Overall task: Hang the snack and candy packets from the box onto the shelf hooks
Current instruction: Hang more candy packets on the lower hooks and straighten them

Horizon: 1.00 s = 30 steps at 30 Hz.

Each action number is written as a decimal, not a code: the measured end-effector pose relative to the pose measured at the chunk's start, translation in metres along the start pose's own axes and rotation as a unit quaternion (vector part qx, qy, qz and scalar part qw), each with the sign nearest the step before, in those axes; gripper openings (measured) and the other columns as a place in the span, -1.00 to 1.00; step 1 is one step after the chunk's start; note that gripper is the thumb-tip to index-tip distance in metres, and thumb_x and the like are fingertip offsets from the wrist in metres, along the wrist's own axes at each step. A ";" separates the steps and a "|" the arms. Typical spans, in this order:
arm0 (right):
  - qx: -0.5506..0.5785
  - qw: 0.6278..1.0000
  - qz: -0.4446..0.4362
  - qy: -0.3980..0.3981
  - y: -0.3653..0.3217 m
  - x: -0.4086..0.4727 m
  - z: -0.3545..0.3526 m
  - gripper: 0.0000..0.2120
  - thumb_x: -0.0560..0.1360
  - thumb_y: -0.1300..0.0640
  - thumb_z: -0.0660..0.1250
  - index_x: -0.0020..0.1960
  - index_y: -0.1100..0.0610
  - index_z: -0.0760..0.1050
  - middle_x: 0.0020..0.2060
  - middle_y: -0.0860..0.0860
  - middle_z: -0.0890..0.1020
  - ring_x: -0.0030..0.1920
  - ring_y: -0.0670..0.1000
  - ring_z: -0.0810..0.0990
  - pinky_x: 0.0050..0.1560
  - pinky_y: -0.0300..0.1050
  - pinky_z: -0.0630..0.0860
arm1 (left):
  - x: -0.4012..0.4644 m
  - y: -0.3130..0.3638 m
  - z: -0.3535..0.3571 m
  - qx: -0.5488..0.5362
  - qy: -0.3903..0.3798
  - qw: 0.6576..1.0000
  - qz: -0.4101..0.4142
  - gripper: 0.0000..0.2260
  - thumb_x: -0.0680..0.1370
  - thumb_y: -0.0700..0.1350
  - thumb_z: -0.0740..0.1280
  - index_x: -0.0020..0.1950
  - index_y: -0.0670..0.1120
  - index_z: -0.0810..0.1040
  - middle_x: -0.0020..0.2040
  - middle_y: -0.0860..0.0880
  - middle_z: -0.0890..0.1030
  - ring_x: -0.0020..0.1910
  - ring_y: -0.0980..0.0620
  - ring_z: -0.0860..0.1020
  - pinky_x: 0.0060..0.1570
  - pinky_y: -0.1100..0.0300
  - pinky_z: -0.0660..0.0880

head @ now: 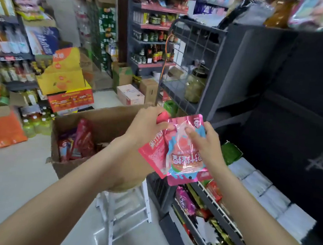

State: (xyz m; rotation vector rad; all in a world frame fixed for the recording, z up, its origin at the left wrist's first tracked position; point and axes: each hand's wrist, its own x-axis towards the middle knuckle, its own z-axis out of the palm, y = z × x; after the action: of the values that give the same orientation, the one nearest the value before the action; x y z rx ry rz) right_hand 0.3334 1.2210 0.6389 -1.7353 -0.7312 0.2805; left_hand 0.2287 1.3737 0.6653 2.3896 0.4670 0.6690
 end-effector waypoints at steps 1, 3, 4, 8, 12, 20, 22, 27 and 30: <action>-0.013 1.000 0.006 0.014 0.003 -0.011 -0.015 -0.68 0.45 -0.01 0.43 -0.04 0.23 0.45 -0.15 0.16 0.63 -0.19 0.02 0.62 -0.13 0.02 0.53 | -0.009 0.014 0.012 -0.003 -0.014 1.000 0.006 -0.85 0.49 -0.07 0.39 -0.06 -0.15 0.58 -0.14 -0.05 0.62 -0.16 0.00 0.55 -0.08 0.21 0.46; -0.037 0.999 0.016 0.028 0.012 -0.033 -0.045 -0.63 0.45 -0.04 0.43 -0.05 0.26 0.45 -0.14 0.19 0.63 -0.18 0.12 0.61 -0.11 0.05 0.53 | -0.027 0.040 0.037 -0.008 -0.018 1.000 0.006 -0.85 0.50 -0.07 0.38 -0.02 -0.12 0.61 -0.07 -0.05 0.63 -0.09 -0.02 0.57 -0.06 0.17 0.43; -0.050 0.998 0.029 0.025 0.019 -0.044 -0.060 -0.63 0.45 -0.06 0.42 -0.07 0.25 0.45 -0.17 0.17 0.62 -0.19 0.12 0.60 -0.13 0.04 0.52 | -0.037 0.052 0.051 -0.002 -0.009 1.000 0.004 -0.86 0.51 -0.08 0.38 -0.01 -0.12 0.62 -0.07 -0.04 0.64 -0.08 -0.03 0.56 -0.09 0.22 0.38; -0.066 0.986 0.150 -0.041 0.047 -0.096 -0.122 -0.64 0.42 -0.16 0.41 -0.26 0.13 0.48 -0.38 0.03 0.53 -0.35 -0.08 0.50 -0.26 -0.18 0.38 | -0.079 0.100 0.100 -0.012 0.061 0.996 -0.057 -0.84 0.53 -0.11 0.35 0.03 -0.11 0.66 -0.06 -0.04 0.65 -0.07 -0.01 0.56 -0.10 0.23 0.36; 0.046 0.937 0.322 -0.129 0.079 -0.156 -0.183 -0.72 0.39 0.04 0.50 -0.02 0.21 0.59 -0.21 0.13 0.62 -0.34 -0.07 0.55 -0.36 -0.27 0.47 | -0.128 0.139 0.135 -0.054 0.122 0.980 -0.145 -0.88 0.49 -0.16 0.37 -0.02 -0.13 0.67 -0.09 -0.06 0.66 -0.15 0.05 0.54 -0.16 0.29 0.32; 0.213 0.927 0.267 0.155 0.083 -0.240 -0.233 -0.79 0.39 0.25 0.49 -0.23 0.37 0.52 -0.47 0.04 0.56 -0.48 -0.11 0.48 -0.44 -0.29 0.41 | -0.201 0.198 0.169 0.006 0.060 0.992 -0.111 -0.84 0.54 -0.10 0.34 -0.06 -0.18 0.63 -0.21 -0.07 0.59 -0.16 -0.12 0.57 -0.16 0.16 0.38; 0.091 0.954 0.181 0.222 0.079 -0.257 -0.253 -0.61 0.40 0.14 0.50 -0.21 0.47 0.46 -0.42 0.10 0.44 -0.36 -0.02 0.36 -0.33 -0.15 0.30 | -0.213 0.216 0.175 0.120 -0.001 0.992 -0.045 -0.77 0.56 0.01 0.30 0.05 -0.15 0.55 -0.11 -0.16 0.62 -0.09 -0.20 0.59 -0.11 0.02 0.49; -0.214 0.935 0.080 0.272 0.048 -0.307 -0.305 -0.68 0.50 0.05 0.36 -0.37 0.12 0.38 -0.46 -0.02 0.44 -0.41 0.01 0.39 -0.38 -0.11 0.26 | -0.248 0.275 0.199 0.319 -0.085 0.937 0.113 -0.76 0.62 -0.08 0.21 0.24 -0.16 0.36 -0.02 -0.14 0.60 -0.04 -0.15 0.62 -0.13 0.02 0.52; -0.371 0.890 0.041 0.262 0.035 -0.334 -0.330 -0.78 0.54 0.01 0.30 -0.09 0.17 0.55 -0.17 0.10 0.57 -0.10 0.17 0.53 -0.19 0.01 0.39 | -0.264 0.302 0.219 0.347 -0.109 0.920 0.147 -0.69 0.60 -0.22 0.21 0.33 -0.18 0.26 -0.01 -0.12 0.60 -0.05 -0.14 0.63 -0.20 0.06 0.49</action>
State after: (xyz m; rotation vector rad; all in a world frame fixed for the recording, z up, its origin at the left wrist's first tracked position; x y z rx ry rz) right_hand 0.2643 0.7549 0.6424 -2.4209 -0.3696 -0.4718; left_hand 0.1881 0.9212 0.6148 3.2105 0.2727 0.3815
